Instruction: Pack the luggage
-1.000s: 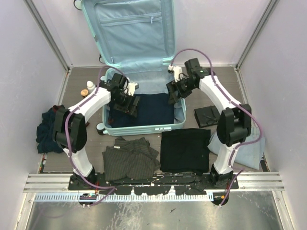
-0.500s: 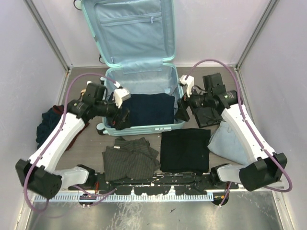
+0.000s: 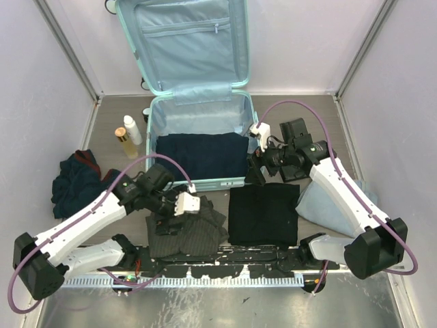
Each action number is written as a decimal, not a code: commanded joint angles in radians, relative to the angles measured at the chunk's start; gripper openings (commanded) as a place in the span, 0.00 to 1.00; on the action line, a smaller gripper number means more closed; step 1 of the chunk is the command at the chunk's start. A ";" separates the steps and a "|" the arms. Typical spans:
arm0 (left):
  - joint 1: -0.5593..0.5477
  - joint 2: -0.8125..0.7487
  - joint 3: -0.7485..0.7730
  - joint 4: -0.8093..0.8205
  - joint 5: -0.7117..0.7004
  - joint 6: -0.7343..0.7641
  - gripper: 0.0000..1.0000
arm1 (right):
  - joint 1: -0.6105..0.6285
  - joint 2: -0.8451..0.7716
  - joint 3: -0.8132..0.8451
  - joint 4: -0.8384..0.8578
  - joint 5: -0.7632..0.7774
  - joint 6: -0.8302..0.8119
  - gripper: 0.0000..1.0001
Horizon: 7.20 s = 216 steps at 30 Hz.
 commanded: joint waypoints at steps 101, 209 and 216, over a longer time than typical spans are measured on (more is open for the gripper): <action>0.334 0.725 1.287 -0.680 0.251 -0.037 0.00 | -0.136 -0.075 0.077 0.055 0.037 0.078 0.88; 0.294 0.414 0.540 0.009 0.000 -0.121 0.93 | -0.027 -0.281 -0.400 -0.048 0.010 -0.612 0.01; 0.294 0.402 0.521 0.016 -0.014 -0.133 0.93 | 0.155 -0.407 -0.460 -0.178 0.085 -0.698 0.01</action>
